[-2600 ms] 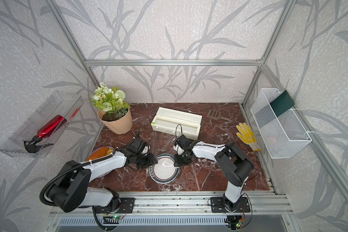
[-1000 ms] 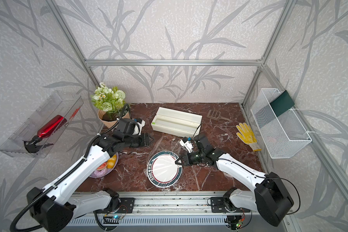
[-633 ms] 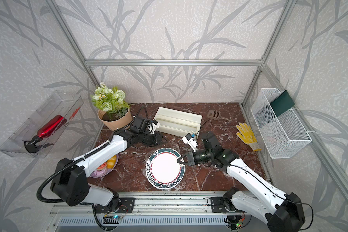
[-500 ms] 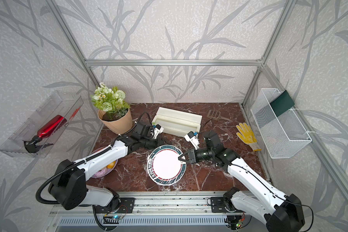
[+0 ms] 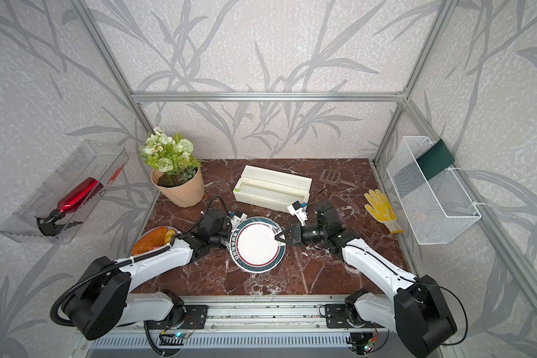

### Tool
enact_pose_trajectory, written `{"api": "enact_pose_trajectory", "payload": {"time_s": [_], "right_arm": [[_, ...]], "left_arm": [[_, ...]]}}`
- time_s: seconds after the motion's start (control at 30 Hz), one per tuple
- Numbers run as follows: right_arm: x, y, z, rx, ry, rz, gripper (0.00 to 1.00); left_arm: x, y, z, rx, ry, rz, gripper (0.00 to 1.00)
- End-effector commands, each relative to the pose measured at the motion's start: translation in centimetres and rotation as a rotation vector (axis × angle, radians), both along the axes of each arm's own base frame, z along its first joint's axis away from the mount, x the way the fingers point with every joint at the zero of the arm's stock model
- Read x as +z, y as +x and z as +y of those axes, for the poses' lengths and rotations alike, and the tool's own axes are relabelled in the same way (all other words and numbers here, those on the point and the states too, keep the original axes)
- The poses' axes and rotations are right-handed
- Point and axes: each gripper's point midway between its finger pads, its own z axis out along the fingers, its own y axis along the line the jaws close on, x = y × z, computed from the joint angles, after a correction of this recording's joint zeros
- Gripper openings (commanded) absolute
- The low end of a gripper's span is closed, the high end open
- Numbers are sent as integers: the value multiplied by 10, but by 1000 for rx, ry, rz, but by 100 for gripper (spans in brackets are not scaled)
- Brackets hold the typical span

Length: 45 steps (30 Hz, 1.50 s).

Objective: Wrap the plate with plastic wrap
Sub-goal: Pick up the plate at the center of the board.

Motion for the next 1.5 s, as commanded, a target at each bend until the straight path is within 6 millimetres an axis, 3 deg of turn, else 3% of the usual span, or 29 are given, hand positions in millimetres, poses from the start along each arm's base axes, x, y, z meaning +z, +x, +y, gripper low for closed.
{"api": "enact_pose_trajectory", "payload": {"time_s": [0.0,0.13,0.27,0.5,0.67,0.83,1.03,1.17,1.3,1.47], "right_arm": [[-26,25,-5,-111,-26,19,6],[-54,31,-6,-119,-42,66,6],[-76,37,-4,-120,-40,100,5],[-110,46,-9,-139,-113,118,4],[-131,49,-13,-146,-181,122,3],[-147,48,-18,-143,-237,126,3],[-157,41,-21,-128,-269,127,3],[-157,38,-22,-123,-280,123,3],[-155,38,-22,-119,-278,119,3],[-152,37,-20,-110,-270,118,3]], "left_arm": [[0,1,6,40,20,-17,49],[-23,-7,25,99,129,32,48],[-34,-16,46,136,236,49,47],[-34,-29,77,190,358,33,47],[-22,-32,97,235,423,-25,47],[-7,-23,98,235,453,-69,48],[5,1,74,222,392,-90,51],[-14,14,73,212,484,-50,52],[-35,23,84,208,637,0,52],[-50,28,82,190,666,13,52]]}}
